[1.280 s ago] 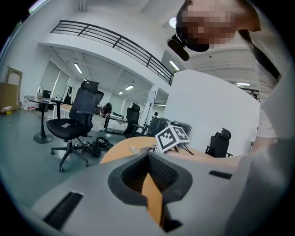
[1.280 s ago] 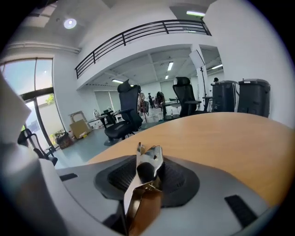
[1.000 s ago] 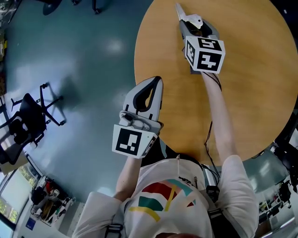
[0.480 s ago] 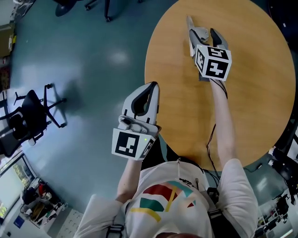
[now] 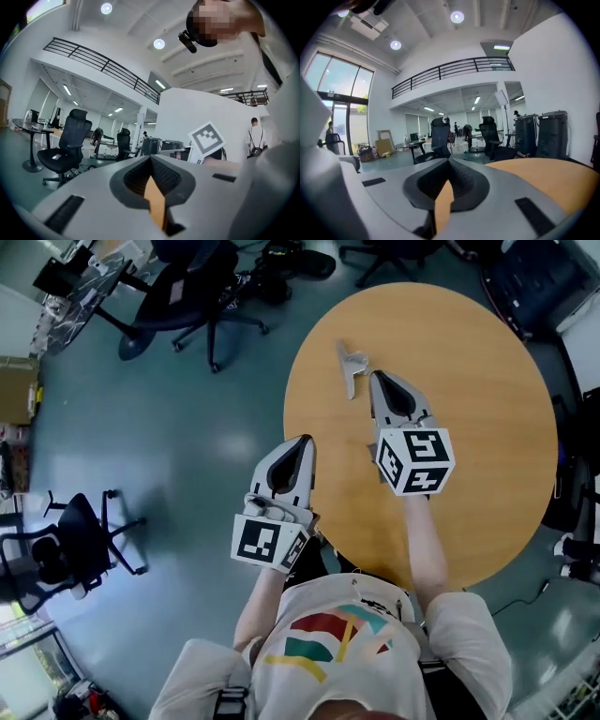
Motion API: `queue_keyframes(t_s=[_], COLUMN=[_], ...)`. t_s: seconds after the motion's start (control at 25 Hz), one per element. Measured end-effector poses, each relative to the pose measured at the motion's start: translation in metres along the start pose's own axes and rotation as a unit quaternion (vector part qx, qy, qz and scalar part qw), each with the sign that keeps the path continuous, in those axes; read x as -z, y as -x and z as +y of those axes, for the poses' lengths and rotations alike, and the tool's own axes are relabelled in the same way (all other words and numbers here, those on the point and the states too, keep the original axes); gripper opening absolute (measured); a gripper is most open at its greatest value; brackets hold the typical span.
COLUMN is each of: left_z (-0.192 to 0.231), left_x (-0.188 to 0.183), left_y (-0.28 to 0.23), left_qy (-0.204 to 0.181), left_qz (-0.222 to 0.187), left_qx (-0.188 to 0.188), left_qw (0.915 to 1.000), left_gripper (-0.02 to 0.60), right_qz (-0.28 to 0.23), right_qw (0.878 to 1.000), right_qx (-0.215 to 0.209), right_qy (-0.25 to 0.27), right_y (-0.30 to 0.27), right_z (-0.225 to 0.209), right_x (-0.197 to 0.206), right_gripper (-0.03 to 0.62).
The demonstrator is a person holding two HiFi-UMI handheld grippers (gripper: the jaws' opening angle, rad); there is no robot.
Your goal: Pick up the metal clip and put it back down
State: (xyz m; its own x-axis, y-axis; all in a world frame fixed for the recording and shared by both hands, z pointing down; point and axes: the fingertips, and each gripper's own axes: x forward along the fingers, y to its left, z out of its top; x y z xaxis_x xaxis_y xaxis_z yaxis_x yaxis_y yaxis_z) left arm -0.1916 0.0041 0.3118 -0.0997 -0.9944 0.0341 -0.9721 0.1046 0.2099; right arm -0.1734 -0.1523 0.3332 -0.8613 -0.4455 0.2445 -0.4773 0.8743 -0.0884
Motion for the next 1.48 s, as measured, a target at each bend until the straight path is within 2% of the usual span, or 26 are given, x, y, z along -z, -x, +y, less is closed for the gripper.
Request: queue_keyframes(t_s=[0.2, 0.28, 0.4, 0.6, 0.76, 0.88, 1.04, 1.48], left_z=[-0.042, -0.062, -0.096, -0.152, -0.183, -0.198, -0.206, -0.21], left_x=[-0.06, -0.076, -0.084, -0.081, -0.083, -0.083, -0.081, -0.074], left_y=[-0.019, -0.026, -0.026, -0.024, -0.015, -0.008, -0.003, 0.002], left_qy=[-0.019, -0.008, 0.008, -0.004, -0.014, -0.022, -0.029, -0.028], left_qz=[-0.055, -0.065, -0.066, -0.054, -0.062, -0.07, -0.067, -0.058], left_qx=[0.076, 0.113, 0.161, 0.238, 0.278, 0.292, 0.293, 0.286], left_qw=[0.9954, 0.9914, 0.9847, 0.9698, 0.9585, 0.9537, 0.9534, 0.9559], left_gripper=[0.043, 0.043, 0.043, 0.043, 0.043, 0.043, 0.043, 0.043], right_qz=[-0.088, -0.113, -0.124, -0.116, -0.117, -0.12, -0.121, -0.108], right_qw=[0.996, 0.993, 0.99, 0.986, 0.98, 0.977, 0.976, 0.981], right_qx=[0.034, 0.043, 0.06, 0.115, 0.152, 0.169, 0.176, 0.151], right_qy=[0.0, -0.008, -0.021, -0.035, -0.048, -0.046, -0.038, -0.057], right_y=[0.091, 0.128, 0.18, 0.247, 0.283, 0.301, 0.312, 0.308], right_z=[-0.002, 0.0, 0.007, 0.015, 0.012, 0.006, 0.005, 0.008], right_x=[-0.071, -0.083, -0.077, -0.046, -0.029, -0.024, -0.022, -0.009], right_gripper=[0.014, 0.014, 0.014, 0.014, 0.014, 0.014, 0.014, 0.014])
